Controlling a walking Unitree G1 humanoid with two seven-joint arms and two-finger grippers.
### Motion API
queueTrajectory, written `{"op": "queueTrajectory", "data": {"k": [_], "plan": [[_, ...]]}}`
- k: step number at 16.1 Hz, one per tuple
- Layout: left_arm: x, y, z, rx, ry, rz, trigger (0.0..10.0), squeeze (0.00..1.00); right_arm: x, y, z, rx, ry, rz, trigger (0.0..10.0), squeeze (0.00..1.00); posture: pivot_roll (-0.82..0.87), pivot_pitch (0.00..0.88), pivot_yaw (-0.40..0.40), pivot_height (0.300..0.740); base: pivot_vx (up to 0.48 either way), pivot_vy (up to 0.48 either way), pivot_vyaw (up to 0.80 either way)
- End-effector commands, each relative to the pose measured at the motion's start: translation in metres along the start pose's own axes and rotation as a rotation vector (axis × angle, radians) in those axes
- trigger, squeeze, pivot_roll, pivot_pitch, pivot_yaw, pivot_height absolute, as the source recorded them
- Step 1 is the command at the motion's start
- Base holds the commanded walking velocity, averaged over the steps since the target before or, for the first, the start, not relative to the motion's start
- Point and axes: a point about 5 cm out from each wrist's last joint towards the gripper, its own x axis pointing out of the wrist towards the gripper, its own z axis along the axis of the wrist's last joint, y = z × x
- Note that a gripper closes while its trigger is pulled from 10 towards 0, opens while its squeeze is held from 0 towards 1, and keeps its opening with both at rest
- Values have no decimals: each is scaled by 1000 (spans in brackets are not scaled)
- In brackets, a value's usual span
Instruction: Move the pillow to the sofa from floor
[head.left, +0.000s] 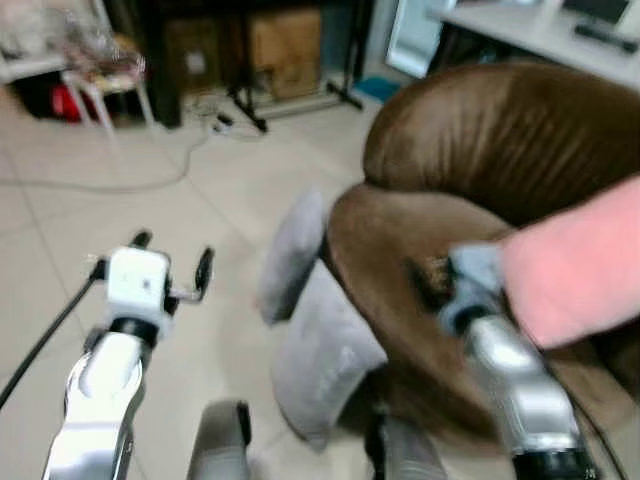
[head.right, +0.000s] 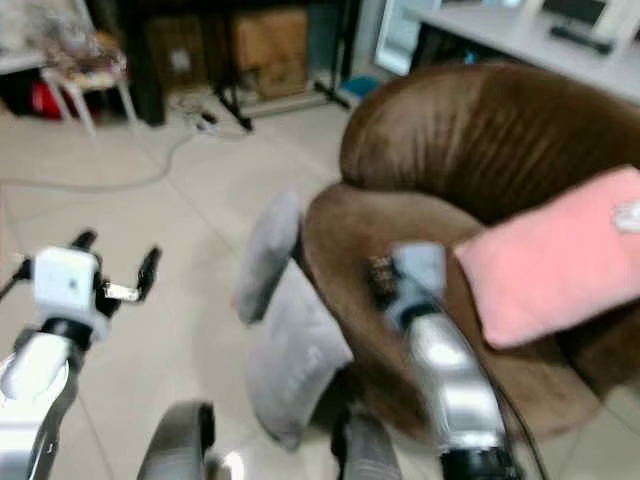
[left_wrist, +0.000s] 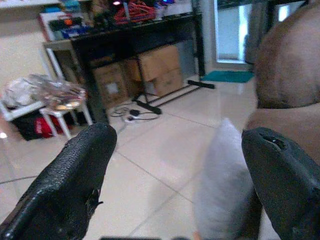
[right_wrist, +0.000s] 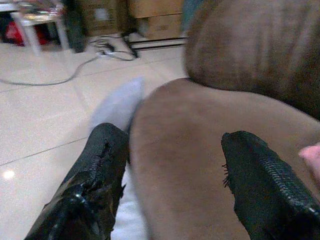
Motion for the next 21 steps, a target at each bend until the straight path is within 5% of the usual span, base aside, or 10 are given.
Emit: {"op": "queueTrajectory", "data": {"k": [1, 7, 13, 21], "plan": [[-2, 6, 1, 8, -1, 22, 10000, 0, 5, 10, 5, 5, -24, 45, 10000, 0, 107, 0, -75, 582, 296, 0, 0], [-1, 4, 1, 7, -1, 15, 10000, 0, 6, 20, -1, -76, 0, 104, 10000, 0, 104, 0, -73, 582, 296, 0, 400], [-2, 3, -1, 19, 6, 24, 10000, 0, 8, 25, 1, -44, 1, 121, 10000, 0, 102, 0, -79, 582, 237, 0, 0], [-10, 4, -11, 53, 63, -32, 10000, 0, 18, 20, -6, -116, 107, 216, 10000, 0, 89, 0, -95, 527, 0, 0, 0]]}}
